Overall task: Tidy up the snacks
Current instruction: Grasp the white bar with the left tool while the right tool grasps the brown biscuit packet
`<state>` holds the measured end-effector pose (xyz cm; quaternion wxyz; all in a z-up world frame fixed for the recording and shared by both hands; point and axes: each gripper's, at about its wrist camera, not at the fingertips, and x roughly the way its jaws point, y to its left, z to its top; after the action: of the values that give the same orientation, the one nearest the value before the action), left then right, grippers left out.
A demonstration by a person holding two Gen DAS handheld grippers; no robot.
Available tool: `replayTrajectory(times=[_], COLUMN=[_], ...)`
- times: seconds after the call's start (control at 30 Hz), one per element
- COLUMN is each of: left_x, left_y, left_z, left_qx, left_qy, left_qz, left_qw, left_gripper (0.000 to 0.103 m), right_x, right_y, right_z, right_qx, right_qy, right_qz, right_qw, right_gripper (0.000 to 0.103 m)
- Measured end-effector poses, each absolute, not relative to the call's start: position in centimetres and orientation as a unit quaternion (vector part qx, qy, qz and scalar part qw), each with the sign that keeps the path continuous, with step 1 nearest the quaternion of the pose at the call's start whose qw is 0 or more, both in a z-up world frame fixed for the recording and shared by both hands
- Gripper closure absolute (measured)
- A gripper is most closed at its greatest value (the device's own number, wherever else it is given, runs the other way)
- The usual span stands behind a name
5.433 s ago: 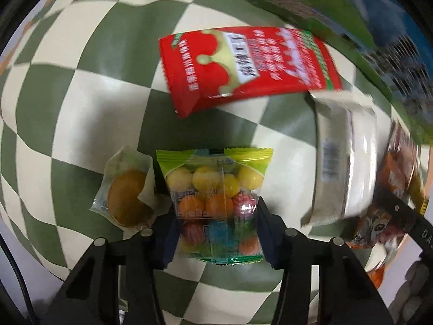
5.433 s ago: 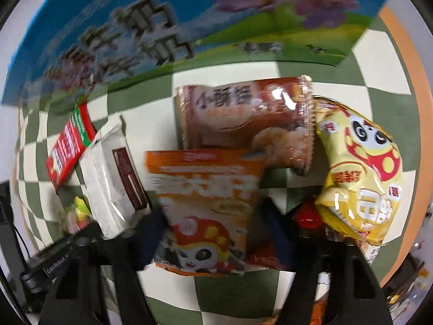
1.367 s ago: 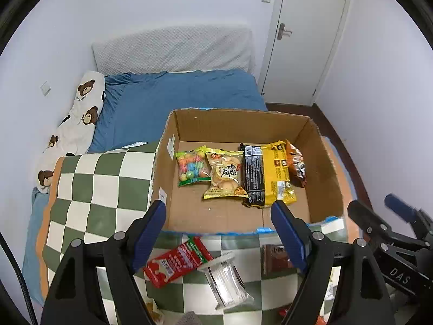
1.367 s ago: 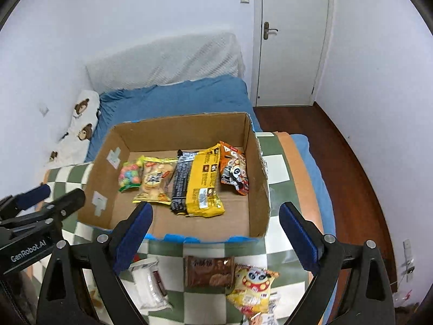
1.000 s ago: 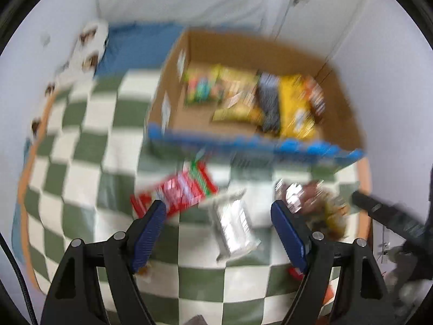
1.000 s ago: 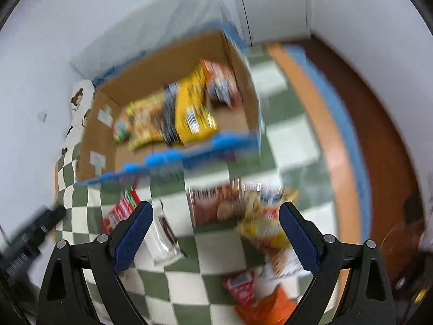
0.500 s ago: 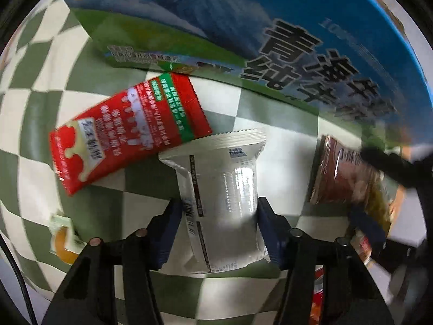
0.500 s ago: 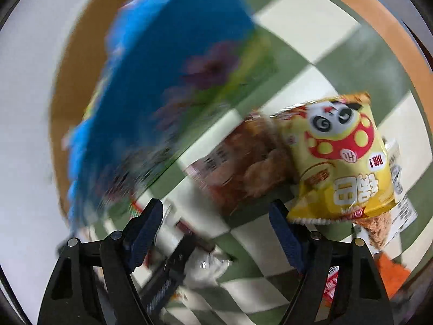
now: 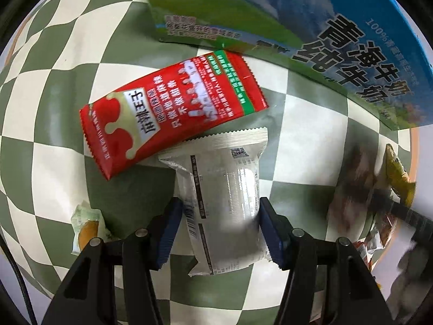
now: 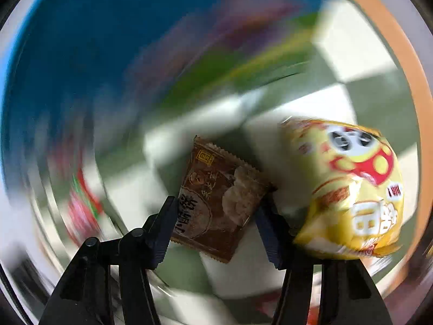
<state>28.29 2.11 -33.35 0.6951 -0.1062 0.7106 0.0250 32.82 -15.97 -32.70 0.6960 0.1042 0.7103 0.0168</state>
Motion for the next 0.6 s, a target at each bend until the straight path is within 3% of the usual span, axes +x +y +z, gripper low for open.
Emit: replayTrajectory(times=[0.13,0.27,0.37,0.6], left_x=[29.1,29.9,29.5,26.0], left_y=[2.0,1.6,-0.2,-2.1], left_z=[-34.1,-34.8,-34.4,-34.7], left_qx=[-0.108,-0.083,-0.045,0.012], left_qy=[0.712,0.713,0.709,0.717], left_qz=[0.018,0.019,0.002,-0.023], left_qw=[0.693,0.696,0.704,0.696], left_gripper=[0.046,0.045,0.047,0.047], right_x=[30.0,29.4,28.9,24.6], right_y=[-14.3,-15.2,-15.1,-11.8], right_z=[-32.9,-33.3,-33.3,-33.0], right_qx=[0.01,0.072,0.083,0.014], right_qy=[0.727,0.713,0.7,0.698], right_qz=[0.066,0.032,0.008,0.063], right_qw=[0.683,0.696,0.709,0.713], right_gripper=[0.039,0.034,0.043,0.043])
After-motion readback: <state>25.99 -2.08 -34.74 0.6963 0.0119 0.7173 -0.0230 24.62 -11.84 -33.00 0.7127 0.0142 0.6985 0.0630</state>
